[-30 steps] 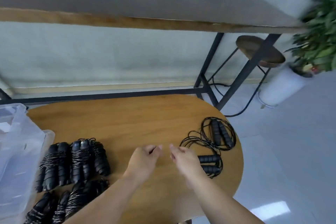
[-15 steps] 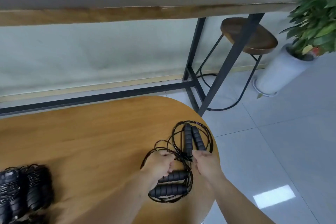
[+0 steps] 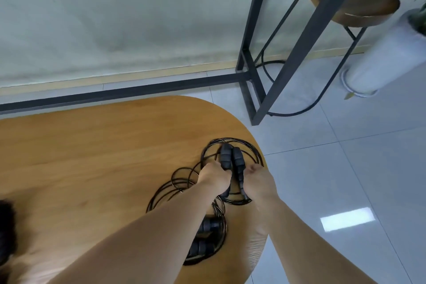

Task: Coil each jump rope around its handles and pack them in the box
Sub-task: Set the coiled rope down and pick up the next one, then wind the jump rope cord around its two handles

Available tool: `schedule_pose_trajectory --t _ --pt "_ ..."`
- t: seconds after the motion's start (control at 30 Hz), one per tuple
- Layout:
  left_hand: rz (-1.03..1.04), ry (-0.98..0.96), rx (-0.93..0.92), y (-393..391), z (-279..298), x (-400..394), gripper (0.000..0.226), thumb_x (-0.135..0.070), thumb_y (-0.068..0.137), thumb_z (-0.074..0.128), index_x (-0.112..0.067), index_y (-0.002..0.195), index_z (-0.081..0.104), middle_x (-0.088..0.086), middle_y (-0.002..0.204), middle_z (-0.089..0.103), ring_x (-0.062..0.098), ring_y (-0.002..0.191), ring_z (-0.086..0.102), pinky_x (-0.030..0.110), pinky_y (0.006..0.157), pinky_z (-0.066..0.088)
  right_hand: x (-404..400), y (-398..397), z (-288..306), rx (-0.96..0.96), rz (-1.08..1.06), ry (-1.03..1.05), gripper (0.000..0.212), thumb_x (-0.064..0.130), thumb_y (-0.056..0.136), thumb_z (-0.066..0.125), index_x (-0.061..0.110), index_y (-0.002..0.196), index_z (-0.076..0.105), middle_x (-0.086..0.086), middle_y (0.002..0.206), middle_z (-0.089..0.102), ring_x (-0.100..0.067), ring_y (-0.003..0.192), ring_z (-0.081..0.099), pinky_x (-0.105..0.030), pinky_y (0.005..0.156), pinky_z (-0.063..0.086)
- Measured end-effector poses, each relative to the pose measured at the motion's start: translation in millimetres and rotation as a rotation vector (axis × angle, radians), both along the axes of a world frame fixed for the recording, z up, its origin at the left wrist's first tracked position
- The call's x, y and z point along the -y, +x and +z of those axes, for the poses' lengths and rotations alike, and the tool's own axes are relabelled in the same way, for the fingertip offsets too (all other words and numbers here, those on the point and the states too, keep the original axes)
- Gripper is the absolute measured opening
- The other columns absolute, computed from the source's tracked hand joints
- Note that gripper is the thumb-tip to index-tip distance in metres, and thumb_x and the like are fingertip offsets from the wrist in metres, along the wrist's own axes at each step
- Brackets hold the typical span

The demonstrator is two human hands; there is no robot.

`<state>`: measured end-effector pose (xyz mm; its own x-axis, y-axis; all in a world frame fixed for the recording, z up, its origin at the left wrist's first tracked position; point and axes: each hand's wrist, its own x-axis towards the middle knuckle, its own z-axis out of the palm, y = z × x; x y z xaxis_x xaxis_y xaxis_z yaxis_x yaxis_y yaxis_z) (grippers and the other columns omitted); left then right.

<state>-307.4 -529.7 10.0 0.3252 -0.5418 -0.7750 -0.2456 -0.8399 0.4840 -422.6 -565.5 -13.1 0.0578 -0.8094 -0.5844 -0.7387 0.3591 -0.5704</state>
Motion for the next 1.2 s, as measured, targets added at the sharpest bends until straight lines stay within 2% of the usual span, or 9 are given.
schedule_pose_trajectory --t 0.17,0.33,0.43,0.6,0.7,0.8,0.97,1.1,1.2 --pt "0.057 0.004 0.017 -5 -8 8 0.043 -0.031 0.097 0.058 -0.01 0.134 0.051 0.006 0.105 0.059 0.028 0.102 0.064 0.034 0.086 0.054 9 -2 -15 -0.012 0.045 0.045 0.012 0.021 0.098 0.048 0.02 0.087 0.053 0.004 0.075 0.054 -0.022 0.079 0.057 -0.028 0.068 0.041" --pt "0.238 -0.01 -0.162 -5 -12 11 0.016 -0.022 0.093 0.064 -0.013 0.103 0.056 0.002 0.089 0.061 0.018 0.077 0.059 0.027 0.064 0.052 12 -6 -19 0.067 0.091 0.111 0.017 0.019 0.094 0.057 0.022 0.107 0.067 0.0 0.093 0.07 -0.016 0.079 0.066 -0.023 0.06 0.049" --pt "0.339 -0.047 -0.298 -2 -7 8 0.022 -0.025 0.085 0.067 -0.012 0.102 0.063 0.013 0.103 0.069 0.029 0.091 0.065 0.038 0.08 0.057 9 -7 -7 0.201 -0.046 0.213 0.022 0.017 0.093 0.058 0.022 0.112 0.069 -0.002 0.099 0.071 -0.022 0.094 0.066 -0.036 0.08 0.055" --pt "0.437 -0.121 -0.425 14 29 -15 0.032 -0.033 0.088 0.052 -0.013 0.11 0.063 0.016 0.107 0.072 0.038 0.103 0.066 0.053 0.095 0.053 -9 0 36 0.526 -0.247 0.358 0.012 0.015 0.094 0.06 0.014 0.099 0.071 -0.002 0.079 0.071 -0.02 0.075 0.063 -0.035 0.073 0.053" --pt "0.522 -0.186 -0.483 34 53 -37 0.033 -0.034 0.093 0.047 -0.006 0.1 0.063 0.012 0.084 0.072 0.032 0.077 0.067 0.04 0.071 0.058 -20 12 65 0.702 -0.292 0.42 0.008 0.011 0.093 0.061 0.006 0.091 0.067 0.001 0.062 0.054 -0.013 0.058 0.049 -0.037 0.077 0.047" --pt "0.531 -0.281 -0.469 58 82 -61 0.035 -0.035 0.095 0.043 -0.006 0.09 0.061 0.008 0.064 0.065 0.024 0.058 0.057 0.03 0.059 0.045 -34 33 98 0.749 -0.23 0.405 0.005 0.008 0.093 0.061 0.006 0.096 0.064 0.003 0.059 0.052 -0.011 0.053 0.046 -0.026 0.058 0.043" --pt "0.586 -0.417 -0.525 106 140 -100 0.046 -0.04 0.103 0.038 -0.006 0.11 0.066 0.013 0.084 0.074 0.022 0.065 0.069 0.026 0.055 0.053 -61 82 158 0.76 0.013 0.285 0.015 0.013 0.092 0.063 0.004 0.103 0.067 -0.001 0.071 0.058 -0.011 0.057 0.05 -0.025 0.056 0.045" --pt "0.543 -0.499 -0.607 145 189 -136 0.05 -0.047 0.104 0.034 -0.012 0.125 0.064 0.016 0.115 0.071 0.034 0.107 0.067 0.05 0.096 0.052 -90 119 206 0.783 0.128 0.171 0.012 0.013 0.093 0.063 0.008 0.101 0.07 -0.001 0.077 0.062 -0.01 0.059 0.049 -0.024 0.053 0.036" --pt "0.463 -0.546 -0.7 176 221 -165 0.06 -0.054 0.104 0.024 -0.014 0.134 0.057 0.019 0.125 0.066 0.037 0.114 0.064 0.054 0.098 0.051 -119 150 242 0.774 0.204 0.087 0.01 0.016 0.093 0.063 0.013 0.098 0.071 0.008 0.065 0.06 -0.008 0.055 0.048 -0.025 0.059 0.034"
